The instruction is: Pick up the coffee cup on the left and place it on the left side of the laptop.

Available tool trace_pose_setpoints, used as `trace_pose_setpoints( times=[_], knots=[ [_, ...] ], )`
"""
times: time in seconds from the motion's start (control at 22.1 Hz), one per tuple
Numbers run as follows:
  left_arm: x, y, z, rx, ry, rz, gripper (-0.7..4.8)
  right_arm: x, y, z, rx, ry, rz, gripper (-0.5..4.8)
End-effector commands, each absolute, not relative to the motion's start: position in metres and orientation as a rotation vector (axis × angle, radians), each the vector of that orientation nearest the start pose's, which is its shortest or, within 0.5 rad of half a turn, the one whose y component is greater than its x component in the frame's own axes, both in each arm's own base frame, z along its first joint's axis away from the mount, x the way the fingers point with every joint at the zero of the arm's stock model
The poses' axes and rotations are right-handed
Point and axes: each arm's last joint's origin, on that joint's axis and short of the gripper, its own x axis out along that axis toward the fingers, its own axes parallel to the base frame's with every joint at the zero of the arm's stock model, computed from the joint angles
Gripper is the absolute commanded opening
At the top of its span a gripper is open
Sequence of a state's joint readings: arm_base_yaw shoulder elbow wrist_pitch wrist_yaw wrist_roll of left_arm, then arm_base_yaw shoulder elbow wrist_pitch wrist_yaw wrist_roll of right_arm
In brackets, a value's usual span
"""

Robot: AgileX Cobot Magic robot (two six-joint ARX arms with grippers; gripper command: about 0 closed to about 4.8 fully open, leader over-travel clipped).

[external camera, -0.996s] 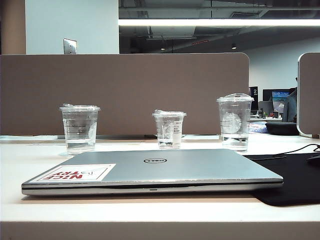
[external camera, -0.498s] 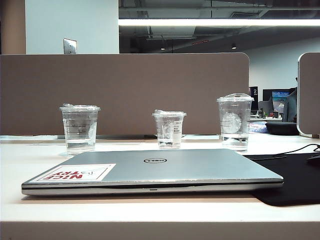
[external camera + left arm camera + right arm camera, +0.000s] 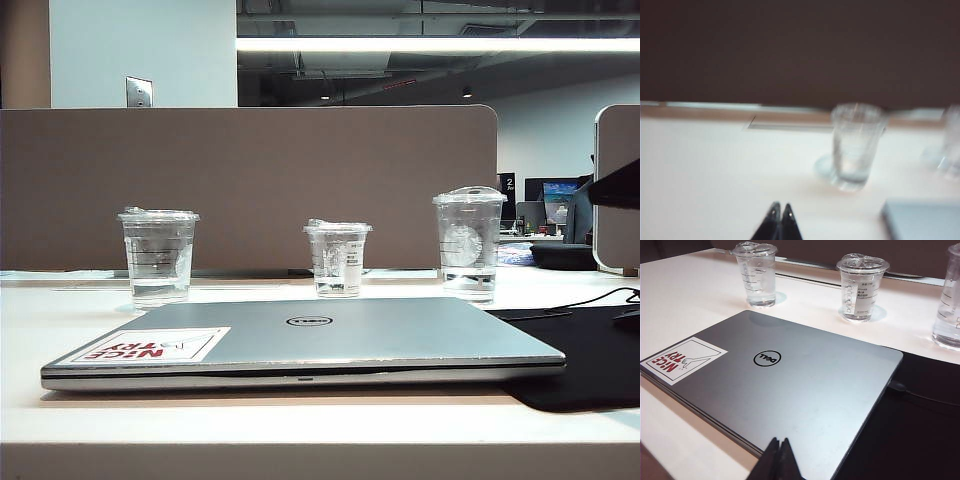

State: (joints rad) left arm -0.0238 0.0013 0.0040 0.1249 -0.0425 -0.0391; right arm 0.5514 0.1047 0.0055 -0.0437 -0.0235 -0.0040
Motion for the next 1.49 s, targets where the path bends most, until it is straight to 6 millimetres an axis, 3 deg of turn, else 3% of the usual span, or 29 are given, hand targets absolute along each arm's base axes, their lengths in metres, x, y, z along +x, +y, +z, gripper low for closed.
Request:
trace_pose_setpoints(
  times=[0.05, 0.27, 0.36, 0.54, 0.59, 0.68, 0.72, 0.77, 0.91, 1.04, 1.31, 1.49],
  knots=[
    [0.095, -0.001, 0.186, -0.148, -0.196, -0.001, -0.06, 0.087, 0.055, 0.153, -0.035, 0.125, 0.573, -0.04],
    [0.103, -0.002, 0.207, 0.004, -0.156, -0.025, -0.06, 0.087, 0.055, 0.153, -0.035, 0.125, 0.572, -0.04],
    [0.12, -0.003, 0.212, 0.043, -0.121, -0.024, -0.06, 0.087, 0.055, 0.153, -0.035, 0.125, 0.573, -0.04],
    [0.175, -0.005, 0.214, 0.055, -0.109, -0.066, -0.04, 0.087, 0.055, 0.153, -0.035, 0.125, 0.574, -0.04],
    [0.196, -0.004, 0.21, 0.053, -0.095, -0.062, 0.14, 0.087, 0.055, 0.153, -0.035, 0.125, 0.573, -0.04],
    [0.234, -0.006, 0.197, 0.054, -0.05, -0.125, 2.16, 0.087, 0.055, 0.153, -0.034, 0.124, 0.574, -0.04],
    [0.242, -0.007, 0.193, 0.054, -0.035, -0.148, 2.65, 0.087, 0.055, 0.153, -0.034, 0.124, 0.573, -0.04],
    [0.266, -0.008, 0.181, 0.05, 0.01, -0.202, 3.63, 0.087, 0.055, 0.153, -0.034, 0.124, 0.574, -0.04],
    [0.301, -0.01, 0.159, 0.038, 0.081, -0.343, 3.82, 0.087, 0.055, 0.153, -0.034, 0.124, 0.574, -0.04],
    [0.323, -0.003, 0.145, 0.035, 0.114, -0.366, 3.83, 0.087, 0.055, 0.153, -0.034, 0.123, 0.574, -0.04],
    [0.355, 0.005, 0.127, 0.03, 0.157, -0.436, 4.38, 0.087, 0.055, 0.153, -0.034, 0.124, 0.574, -0.04],
    [0.368, 0.004, 0.123, 0.004, 0.222, -0.494, 4.39, 0.087, 0.055, 0.153, -0.034, 0.124, 0.574, -0.04]
  ],
)
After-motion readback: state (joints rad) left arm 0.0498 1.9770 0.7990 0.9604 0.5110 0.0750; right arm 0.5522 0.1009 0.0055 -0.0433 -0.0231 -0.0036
